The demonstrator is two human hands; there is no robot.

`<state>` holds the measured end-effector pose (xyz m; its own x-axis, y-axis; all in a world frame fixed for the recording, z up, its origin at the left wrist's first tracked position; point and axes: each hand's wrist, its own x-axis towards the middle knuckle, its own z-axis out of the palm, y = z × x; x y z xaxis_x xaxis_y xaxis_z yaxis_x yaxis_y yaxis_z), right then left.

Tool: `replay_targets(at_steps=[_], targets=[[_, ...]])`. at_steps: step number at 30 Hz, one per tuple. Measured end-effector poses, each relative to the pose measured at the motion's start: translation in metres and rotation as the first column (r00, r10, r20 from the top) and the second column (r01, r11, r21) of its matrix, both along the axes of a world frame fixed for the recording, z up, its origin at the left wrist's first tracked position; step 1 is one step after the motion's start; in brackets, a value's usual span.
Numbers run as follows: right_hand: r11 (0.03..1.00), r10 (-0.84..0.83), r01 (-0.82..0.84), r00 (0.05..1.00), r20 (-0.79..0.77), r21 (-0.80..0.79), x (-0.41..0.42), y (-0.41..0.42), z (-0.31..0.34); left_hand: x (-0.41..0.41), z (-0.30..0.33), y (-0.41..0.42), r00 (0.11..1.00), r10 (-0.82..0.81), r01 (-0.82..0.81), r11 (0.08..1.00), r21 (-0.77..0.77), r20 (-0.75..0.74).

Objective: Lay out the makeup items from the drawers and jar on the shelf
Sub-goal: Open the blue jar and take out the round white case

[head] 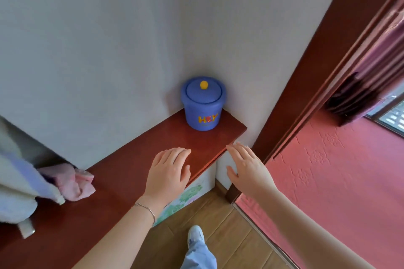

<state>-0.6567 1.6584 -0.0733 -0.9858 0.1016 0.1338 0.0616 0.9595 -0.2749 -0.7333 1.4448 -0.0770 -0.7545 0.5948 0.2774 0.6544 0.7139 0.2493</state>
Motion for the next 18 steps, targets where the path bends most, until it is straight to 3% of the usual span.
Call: replay_targets(at_steps=[9, 18], targets=[[0.991, -0.067, 0.066, 0.998, -0.004, -0.119, -0.112, 0.028, 0.032, -0.114, 0.016, 0.037, 0.996, 0.065, -0.061, 0.996, 0.062, -0.056], [0.974, -0.075, 0.065, 0.996, -0.039, -0.219, -0.163, 0.048, 0.04, -0.157, 0.018, 0.06, 0.997, 0.057, -0.052, 0.993, 0.11, -0.042]])
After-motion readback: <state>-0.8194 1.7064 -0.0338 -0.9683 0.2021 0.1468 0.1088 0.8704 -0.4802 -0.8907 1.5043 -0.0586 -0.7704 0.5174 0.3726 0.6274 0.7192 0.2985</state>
